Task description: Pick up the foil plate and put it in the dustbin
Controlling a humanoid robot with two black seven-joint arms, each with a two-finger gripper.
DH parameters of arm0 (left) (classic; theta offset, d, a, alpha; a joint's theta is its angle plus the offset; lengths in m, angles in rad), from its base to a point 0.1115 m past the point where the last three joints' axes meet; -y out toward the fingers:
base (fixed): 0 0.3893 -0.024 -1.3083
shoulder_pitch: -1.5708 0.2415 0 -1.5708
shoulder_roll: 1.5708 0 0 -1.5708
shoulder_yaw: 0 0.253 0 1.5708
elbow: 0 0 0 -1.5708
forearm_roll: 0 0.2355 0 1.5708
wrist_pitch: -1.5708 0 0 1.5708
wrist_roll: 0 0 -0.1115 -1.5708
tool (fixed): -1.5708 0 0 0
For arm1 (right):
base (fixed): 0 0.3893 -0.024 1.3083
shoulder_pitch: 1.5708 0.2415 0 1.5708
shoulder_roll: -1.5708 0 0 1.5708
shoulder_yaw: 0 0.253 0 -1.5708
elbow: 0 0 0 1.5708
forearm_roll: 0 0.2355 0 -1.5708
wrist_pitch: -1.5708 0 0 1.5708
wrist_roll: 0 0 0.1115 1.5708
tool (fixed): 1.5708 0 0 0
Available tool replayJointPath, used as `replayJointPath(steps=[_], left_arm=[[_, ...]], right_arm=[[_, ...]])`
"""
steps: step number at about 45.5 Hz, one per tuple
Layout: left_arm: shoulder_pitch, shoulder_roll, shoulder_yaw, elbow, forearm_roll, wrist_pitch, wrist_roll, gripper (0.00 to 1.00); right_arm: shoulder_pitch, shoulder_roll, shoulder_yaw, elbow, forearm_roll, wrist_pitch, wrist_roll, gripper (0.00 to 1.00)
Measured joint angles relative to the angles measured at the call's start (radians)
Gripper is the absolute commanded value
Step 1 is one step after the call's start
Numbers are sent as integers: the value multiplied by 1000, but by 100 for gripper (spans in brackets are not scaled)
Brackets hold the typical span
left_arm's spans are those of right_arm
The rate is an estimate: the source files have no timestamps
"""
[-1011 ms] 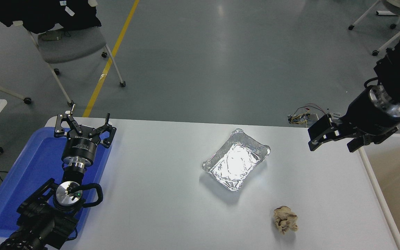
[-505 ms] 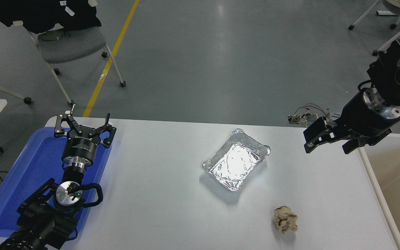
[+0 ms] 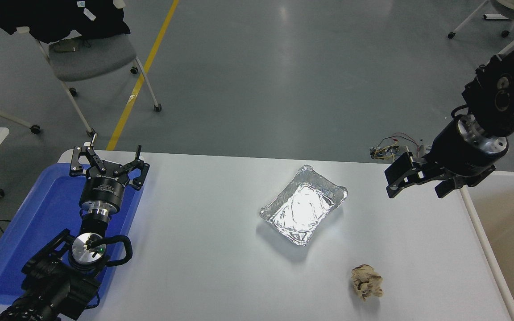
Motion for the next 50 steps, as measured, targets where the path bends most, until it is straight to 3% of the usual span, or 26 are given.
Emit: replayJointPath(steps=[37,50], left_arm=[[0,0,1,0,0,0,0,100],[0,0,1,0,0,0,0,100]], right_arm=[[-107,24,80,-120,51,-24,3,100],[-229,72,119,-144,253,-230,3,100]])
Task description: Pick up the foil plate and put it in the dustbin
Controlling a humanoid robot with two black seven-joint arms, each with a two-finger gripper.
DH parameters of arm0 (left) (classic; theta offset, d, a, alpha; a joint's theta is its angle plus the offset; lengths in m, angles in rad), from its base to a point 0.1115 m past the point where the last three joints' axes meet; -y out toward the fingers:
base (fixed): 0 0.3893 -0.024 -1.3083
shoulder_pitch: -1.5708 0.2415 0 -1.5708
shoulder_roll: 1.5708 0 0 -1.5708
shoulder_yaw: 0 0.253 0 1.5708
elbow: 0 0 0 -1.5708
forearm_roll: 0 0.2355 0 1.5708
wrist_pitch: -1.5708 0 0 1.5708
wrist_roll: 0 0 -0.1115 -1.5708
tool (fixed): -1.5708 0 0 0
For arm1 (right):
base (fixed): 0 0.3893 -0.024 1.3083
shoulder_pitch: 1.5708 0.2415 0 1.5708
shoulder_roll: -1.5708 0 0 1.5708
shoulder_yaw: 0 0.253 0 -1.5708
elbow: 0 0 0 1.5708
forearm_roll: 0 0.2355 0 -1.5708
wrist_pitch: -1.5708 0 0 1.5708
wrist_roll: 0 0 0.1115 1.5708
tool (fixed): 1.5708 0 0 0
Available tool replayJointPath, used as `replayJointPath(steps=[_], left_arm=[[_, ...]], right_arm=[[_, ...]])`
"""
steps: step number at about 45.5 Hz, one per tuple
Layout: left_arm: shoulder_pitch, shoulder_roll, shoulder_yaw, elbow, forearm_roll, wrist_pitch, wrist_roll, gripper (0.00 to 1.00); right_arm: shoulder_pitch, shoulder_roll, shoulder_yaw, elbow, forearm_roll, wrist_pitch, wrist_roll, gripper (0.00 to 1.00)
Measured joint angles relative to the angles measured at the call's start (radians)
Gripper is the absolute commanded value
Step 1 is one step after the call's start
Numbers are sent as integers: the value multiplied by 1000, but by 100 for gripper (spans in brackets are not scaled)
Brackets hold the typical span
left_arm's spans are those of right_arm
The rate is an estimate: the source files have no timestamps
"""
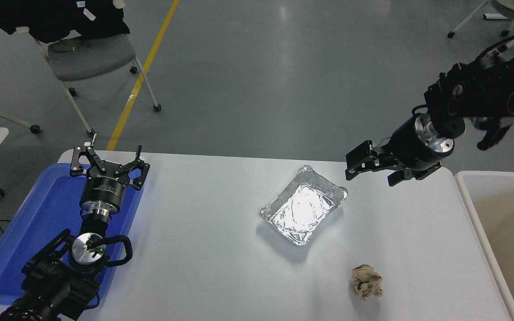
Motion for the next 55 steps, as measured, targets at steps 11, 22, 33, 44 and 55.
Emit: replayJointPath(steps=[11,22,33,44,55], left_arm=[[0,0,0,0,0,0,0,100],[0,0,0,0,0,0,0,100],[0,0,1,0,0,0,0,100],[0,0,1,0,0,0,0,100],[0,0,1,0,0,0,0,100]], right_arm=[[-124,51,31,-6,130,-202,0,100],[-250,102,79,-11,179,-421,0,98],[-365,145,114,-16,200,-582,0,97],[-479,171,176,-41,281,-702,0,97],[-573,201,255,-102,381,-804,0,97]])
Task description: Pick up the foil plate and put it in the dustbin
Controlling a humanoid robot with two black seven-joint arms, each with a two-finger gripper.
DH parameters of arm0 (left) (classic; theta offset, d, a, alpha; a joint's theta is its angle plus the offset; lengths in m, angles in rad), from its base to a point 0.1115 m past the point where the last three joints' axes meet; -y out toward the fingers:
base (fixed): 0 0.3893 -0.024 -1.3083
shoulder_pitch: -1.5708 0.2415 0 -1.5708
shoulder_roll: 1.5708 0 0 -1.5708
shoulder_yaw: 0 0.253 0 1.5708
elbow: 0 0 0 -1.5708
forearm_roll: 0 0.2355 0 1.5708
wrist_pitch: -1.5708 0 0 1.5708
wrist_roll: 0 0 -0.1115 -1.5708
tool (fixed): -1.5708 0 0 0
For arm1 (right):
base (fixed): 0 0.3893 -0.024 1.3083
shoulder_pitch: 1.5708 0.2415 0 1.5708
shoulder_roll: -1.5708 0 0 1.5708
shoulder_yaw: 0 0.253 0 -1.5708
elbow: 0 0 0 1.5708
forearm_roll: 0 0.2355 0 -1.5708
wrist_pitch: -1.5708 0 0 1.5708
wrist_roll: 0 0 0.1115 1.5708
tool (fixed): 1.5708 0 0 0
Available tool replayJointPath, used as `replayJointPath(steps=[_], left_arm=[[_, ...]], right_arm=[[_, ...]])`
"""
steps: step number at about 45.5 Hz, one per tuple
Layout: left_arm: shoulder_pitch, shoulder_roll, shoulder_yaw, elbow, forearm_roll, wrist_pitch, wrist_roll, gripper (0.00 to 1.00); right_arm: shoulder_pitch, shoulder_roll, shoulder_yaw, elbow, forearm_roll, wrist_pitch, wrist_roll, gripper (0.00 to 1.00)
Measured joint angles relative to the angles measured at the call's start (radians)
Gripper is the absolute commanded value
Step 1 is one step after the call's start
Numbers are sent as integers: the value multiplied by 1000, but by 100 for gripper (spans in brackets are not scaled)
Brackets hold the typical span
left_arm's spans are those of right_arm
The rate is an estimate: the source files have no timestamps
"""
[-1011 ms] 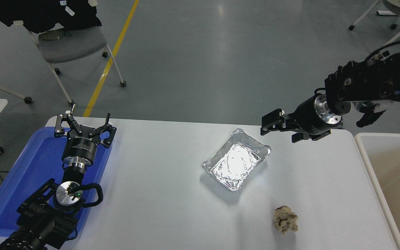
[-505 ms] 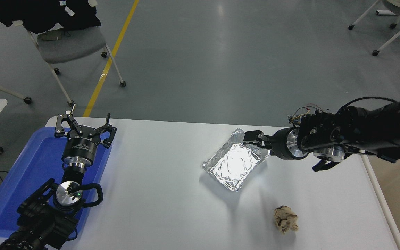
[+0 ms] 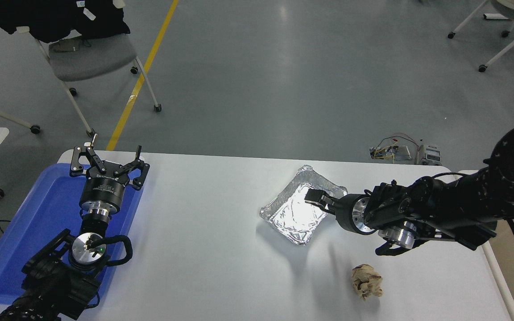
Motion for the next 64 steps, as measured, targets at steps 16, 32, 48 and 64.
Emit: replayJointPath(steps=[16,32,48,64], left_arm=[[0,0,0,0,0,0,0,100],[0,0,0,0,0,0,0,100],[0,0,0,0,0,0,0,100],[0,0,0,0,0,0,0,100]], right_arm=[[-142,52,42,-192,33,-66,0,98],[-225,63,50,-289,-50,-75,1,94],[-276,65,50,-323,-88,-78,5,77],[-300,65,46,-330,-146,-82,8,53]])
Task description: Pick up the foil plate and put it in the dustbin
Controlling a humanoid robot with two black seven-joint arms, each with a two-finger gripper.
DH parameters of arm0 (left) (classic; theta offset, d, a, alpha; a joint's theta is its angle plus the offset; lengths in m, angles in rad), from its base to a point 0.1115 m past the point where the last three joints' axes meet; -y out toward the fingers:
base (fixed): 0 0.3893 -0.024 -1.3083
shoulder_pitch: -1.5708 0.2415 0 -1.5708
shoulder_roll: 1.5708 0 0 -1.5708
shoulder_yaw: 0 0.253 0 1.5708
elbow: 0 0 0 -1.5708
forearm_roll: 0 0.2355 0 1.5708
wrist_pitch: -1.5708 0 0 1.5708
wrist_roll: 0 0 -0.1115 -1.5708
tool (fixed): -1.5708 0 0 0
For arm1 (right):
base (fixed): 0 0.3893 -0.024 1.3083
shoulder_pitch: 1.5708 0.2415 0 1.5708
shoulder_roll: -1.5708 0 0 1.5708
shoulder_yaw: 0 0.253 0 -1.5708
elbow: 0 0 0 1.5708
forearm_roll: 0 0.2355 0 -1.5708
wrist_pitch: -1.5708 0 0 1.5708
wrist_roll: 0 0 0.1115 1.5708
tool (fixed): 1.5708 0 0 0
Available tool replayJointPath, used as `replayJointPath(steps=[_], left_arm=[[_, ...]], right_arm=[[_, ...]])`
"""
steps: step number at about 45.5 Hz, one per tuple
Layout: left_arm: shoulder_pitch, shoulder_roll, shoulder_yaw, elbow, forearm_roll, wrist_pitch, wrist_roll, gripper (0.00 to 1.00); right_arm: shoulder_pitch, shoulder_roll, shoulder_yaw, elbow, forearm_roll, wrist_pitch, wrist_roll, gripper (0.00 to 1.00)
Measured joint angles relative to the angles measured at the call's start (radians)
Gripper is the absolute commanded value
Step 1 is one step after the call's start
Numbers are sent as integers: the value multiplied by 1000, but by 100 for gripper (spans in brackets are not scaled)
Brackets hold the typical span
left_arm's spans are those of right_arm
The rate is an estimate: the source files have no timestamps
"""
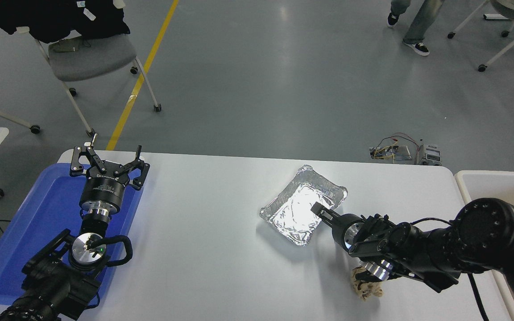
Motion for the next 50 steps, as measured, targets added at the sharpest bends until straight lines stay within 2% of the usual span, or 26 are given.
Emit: replayJointPath(steps=[6,15,27,37,50], left_arm=[[0,0,0,0,0,0,0,100],[0,0,0,0,0,0,0,100],[0,0,0,0,0,0,0,100],[0,0,0,0,0,0,0,100],[0,0,0,0,0,0,0,100]], right_arm=[[-4,0,-2,-1,-17,0,1,52],[-8,0,-10,0,-30,4,1,36],[-10,0,-27,1,-37,8,1,23],[-13,0,-32,1,-39,9,2,1],[-8,0,-45,4,-38,10,4,0]])
